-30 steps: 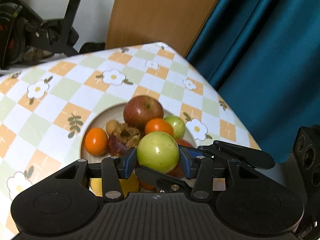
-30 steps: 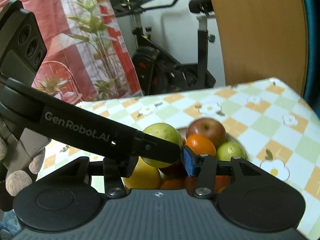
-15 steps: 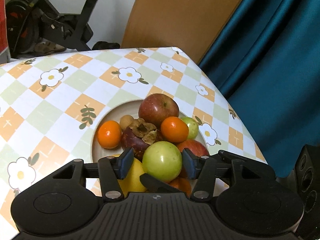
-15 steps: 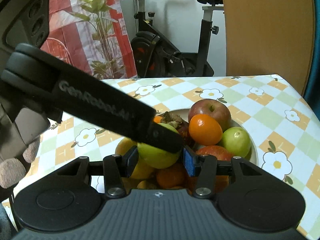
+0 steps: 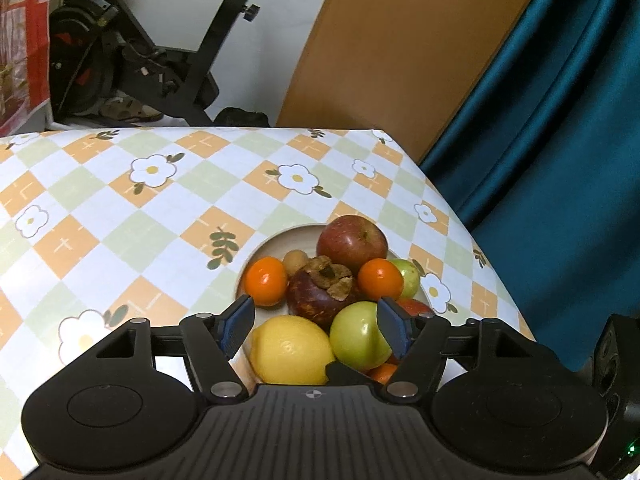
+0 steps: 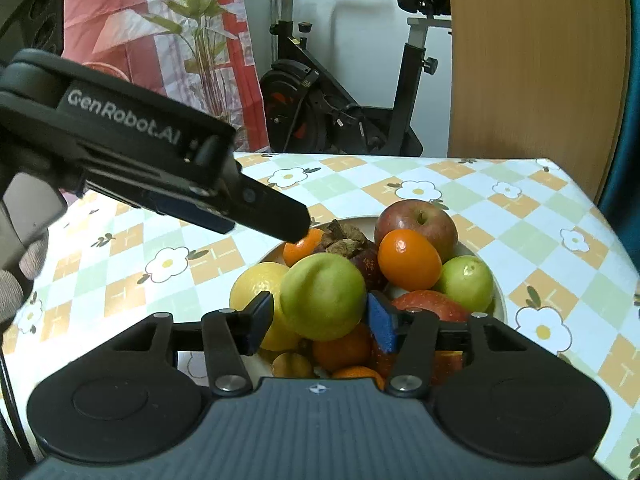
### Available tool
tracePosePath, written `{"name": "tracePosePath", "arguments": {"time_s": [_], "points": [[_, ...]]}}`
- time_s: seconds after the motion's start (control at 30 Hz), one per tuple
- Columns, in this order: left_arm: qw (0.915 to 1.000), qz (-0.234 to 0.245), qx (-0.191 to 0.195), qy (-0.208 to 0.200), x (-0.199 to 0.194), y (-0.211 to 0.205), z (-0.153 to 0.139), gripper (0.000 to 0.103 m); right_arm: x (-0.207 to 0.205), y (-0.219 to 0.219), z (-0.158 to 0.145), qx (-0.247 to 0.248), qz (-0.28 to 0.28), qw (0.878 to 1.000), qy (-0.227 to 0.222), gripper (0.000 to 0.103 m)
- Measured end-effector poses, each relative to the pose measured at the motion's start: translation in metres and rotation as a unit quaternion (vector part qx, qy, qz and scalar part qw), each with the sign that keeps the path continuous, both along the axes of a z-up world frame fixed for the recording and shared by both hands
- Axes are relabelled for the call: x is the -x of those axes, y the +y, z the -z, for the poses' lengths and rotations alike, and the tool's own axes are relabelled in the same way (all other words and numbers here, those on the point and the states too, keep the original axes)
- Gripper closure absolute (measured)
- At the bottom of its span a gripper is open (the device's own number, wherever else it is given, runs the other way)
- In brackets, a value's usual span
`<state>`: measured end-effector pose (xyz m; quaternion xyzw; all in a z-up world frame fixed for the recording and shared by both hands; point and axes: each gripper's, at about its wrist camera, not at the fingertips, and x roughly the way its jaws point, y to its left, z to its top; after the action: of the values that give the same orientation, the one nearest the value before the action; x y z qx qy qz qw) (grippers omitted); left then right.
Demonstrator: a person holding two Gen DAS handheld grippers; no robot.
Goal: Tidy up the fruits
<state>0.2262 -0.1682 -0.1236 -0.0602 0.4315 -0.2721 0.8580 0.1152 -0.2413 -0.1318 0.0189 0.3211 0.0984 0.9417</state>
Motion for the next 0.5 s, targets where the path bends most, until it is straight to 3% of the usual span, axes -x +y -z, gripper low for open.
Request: {"name": "tracePosePath", "arguments": {"time_s": [0.27, 0.5], "points": [[0.9997, -0.026, 0.0, -0.001, 0.003, 0.016, 0.002, 0.032, 0.005, 0.006, -0.001, 0.021, -0.005, 1.0, -0.009, 0.036], [0.9979, -0.058, 0.0, -0.031, 0.013, 0.036, -0.012, 0.023, 0.009, 0.004, -0.012, 0.021, 0.011, 0.999, -0.026, 0.024]]}}
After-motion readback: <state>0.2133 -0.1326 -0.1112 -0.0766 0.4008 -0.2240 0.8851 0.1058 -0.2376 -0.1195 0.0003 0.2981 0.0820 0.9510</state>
